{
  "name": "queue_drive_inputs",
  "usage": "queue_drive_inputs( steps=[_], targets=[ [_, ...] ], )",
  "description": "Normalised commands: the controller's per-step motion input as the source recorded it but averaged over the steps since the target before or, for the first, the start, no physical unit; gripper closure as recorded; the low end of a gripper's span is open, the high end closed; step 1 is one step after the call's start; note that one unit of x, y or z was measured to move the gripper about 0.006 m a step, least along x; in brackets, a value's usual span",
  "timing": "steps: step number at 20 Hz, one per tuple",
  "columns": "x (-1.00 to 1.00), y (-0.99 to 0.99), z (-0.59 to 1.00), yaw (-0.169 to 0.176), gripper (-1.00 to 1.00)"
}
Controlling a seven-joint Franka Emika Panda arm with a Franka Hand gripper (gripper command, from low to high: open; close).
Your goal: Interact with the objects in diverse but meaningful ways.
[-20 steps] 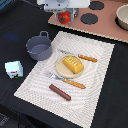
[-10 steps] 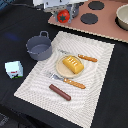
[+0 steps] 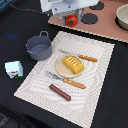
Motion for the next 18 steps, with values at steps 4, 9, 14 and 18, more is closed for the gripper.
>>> queue_drive_inputs(
  steps=[4, 9, 14, 18],
  targets=[
    [0.79, 0.19, 0.0, 0.044, 1.0],
    [0.56, 0.28, -0.02, 0.133, 1.0],
    [0.37, 0.17, -0.16, 0.192, 1.0],
    [0.35, 0.01, -0.24, 0.175, 1.0]
  ],
)
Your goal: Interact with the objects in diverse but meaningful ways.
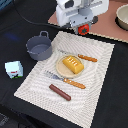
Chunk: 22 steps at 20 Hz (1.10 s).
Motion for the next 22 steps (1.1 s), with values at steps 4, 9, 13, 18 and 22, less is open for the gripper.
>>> queue_drive_inputs(
  steps=[4, 9, 13, 18, 22],
  targets=[
    [0.31, 0.0, -0.32, 0.039, 1.0],
    [0.16, 0.0, -0.38, 0.055, 1.0],
    [0.26, 0.02, -0.26, 0.031, 1.0],
    [0.25, 0.04, -0.24, 0.022, 1.0],
    [0.15, 0.04, -0.02, 0.002, -1.0]
  ],
)
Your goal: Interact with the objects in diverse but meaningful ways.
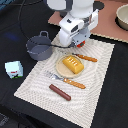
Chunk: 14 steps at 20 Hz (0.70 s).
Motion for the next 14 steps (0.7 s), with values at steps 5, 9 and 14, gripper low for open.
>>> queue_drive_inputs(
  steps=[5, 9, 14],
  targets=[
    [0.14, 0.03, 0.3, 0.0, -1.0],
    [-0.06, 0.05, 0.42, 0.0, -1.0],
    [-0.32, 0.0, 0.5, 0.011, -1.0]
  ],
)
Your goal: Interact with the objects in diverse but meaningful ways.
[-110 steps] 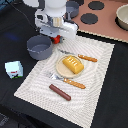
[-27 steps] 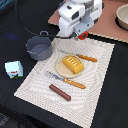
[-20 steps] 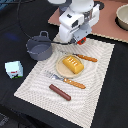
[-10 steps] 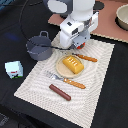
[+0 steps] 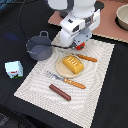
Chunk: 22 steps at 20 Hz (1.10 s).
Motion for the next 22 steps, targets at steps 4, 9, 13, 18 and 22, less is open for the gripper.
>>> queue_drive_inputs(
  steps=[4, 9, 13, 18, 22],
  targets=[
    [-0.46, 0.02, 0.81, 0.0, -1.0],
    [-0.8, -0.02, 0.33, -0.001, -1.0],
    [-0.96, -0.01, 0.22, -0.003, -1.0],
    [-1.0, -0.13, 0.02, -0.012, -1.0],
    [-0.93, -0.21, 0.04, -0.017, -1.0]
  ],
)
